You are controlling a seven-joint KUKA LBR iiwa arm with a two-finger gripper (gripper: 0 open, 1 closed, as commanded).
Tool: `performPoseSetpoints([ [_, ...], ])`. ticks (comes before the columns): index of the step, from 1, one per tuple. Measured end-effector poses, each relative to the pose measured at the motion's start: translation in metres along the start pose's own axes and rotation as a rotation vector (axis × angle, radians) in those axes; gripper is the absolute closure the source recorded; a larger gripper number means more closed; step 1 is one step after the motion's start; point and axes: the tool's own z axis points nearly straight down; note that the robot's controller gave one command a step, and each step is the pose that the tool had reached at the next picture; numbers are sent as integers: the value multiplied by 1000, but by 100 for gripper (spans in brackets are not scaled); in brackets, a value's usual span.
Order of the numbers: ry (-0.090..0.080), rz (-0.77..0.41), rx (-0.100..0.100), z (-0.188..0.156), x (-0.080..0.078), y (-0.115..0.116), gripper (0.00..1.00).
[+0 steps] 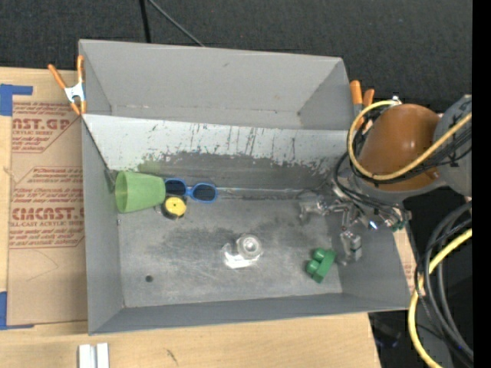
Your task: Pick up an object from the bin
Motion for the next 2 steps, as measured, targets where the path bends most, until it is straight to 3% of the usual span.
performPoseSetpoints([
  [1,6,2,-7,20,42,32,0],
  [2,4,-279,-6,19,44,41,0],
])
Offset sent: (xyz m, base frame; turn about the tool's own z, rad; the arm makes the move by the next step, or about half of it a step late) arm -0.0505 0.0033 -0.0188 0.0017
